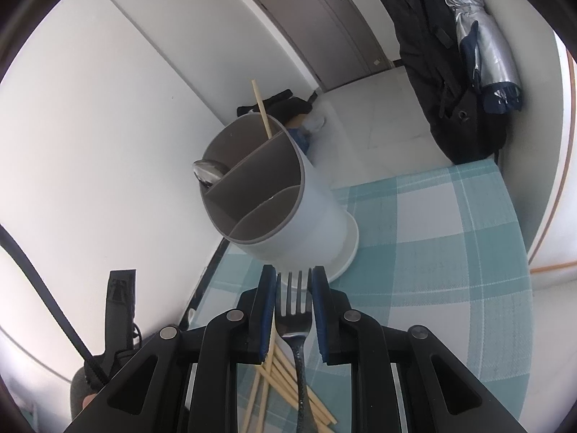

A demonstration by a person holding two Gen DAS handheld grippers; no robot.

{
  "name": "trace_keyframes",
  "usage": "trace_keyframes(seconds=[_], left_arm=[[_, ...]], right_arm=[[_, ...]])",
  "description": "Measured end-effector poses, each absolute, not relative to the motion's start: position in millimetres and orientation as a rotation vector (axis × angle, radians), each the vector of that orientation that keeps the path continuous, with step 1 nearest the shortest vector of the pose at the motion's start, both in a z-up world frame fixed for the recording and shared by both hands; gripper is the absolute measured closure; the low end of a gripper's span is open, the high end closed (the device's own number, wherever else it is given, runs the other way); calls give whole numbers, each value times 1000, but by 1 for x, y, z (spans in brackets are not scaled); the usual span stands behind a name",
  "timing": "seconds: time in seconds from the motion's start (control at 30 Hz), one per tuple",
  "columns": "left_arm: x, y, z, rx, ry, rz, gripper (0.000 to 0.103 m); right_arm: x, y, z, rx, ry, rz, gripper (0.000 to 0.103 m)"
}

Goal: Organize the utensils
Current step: 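Lift the fork with the right gripper while the left gripper grasps a wooden chopstick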

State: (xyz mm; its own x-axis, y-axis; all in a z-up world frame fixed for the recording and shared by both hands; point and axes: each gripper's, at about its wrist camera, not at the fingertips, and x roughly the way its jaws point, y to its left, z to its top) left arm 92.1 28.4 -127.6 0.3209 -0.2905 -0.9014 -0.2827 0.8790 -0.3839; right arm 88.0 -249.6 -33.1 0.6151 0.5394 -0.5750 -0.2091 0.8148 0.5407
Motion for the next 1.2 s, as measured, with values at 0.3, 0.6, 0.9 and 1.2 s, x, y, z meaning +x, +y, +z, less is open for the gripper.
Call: trace_keyframes(seconds=[0.3, 0.6, 0.9, 1.2], left_arm=[[99, 27, -128, -586, 1244, 13, 102], [99, 33, -118, -609, 1185, 21, 103], [111, 24, -109, -587, 1218, -124, 71], [138, -20, -108, -240, 1243, -198, 51]], right_arm=[[87, -254, -32, 459, 795, 434, 84], [84, -256, -29, 467, 785, 430, 84], [86, -261, -29, 490, 788, 414, 84], [82, -268, -27, 497, 779, 405, 84]])
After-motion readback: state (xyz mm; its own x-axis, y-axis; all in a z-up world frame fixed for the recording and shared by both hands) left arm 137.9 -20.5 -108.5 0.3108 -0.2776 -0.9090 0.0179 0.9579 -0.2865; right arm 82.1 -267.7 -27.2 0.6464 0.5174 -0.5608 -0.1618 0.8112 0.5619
